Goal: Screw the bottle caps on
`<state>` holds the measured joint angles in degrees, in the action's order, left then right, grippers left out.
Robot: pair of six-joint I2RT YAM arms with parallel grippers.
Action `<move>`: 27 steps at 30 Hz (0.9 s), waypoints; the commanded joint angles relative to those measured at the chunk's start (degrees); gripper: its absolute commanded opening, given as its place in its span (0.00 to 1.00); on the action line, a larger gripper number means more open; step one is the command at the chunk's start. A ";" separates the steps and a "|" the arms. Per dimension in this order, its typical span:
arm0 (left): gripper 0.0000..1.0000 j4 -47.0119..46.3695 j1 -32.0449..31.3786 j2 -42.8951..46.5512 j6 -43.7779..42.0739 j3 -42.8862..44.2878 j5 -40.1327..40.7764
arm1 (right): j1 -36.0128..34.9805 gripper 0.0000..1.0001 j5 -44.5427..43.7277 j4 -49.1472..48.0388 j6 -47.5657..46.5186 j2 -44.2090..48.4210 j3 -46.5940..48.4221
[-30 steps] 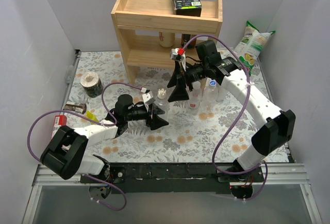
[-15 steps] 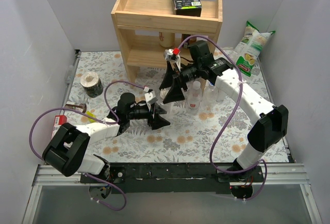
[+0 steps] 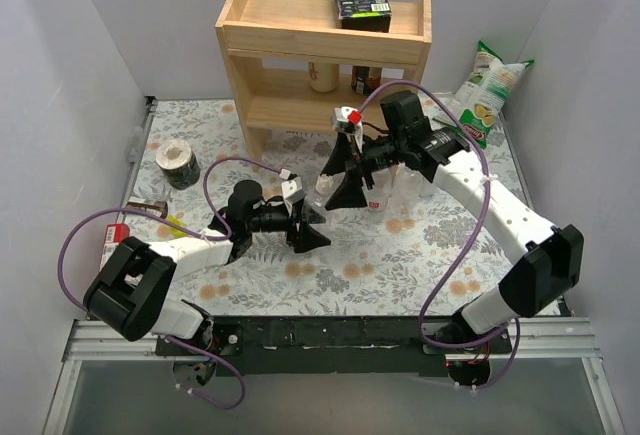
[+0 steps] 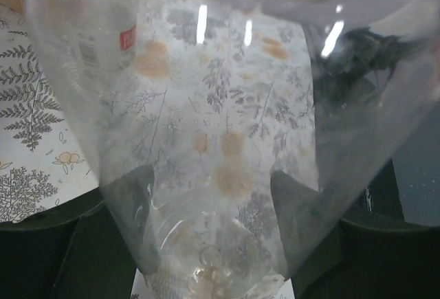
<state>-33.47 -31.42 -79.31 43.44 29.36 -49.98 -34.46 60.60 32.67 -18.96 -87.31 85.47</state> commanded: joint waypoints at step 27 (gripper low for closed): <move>0.00 43.49 3.65 -2.78 -37.63 14.32 -13.13 | -2.27 0.98 -16.64 38.26 -59.07 2.31 13.52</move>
<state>-1.21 -27.88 -82.08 16.34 41.17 -60.66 -33.47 47.33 63.13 -60.84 -87.88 103.44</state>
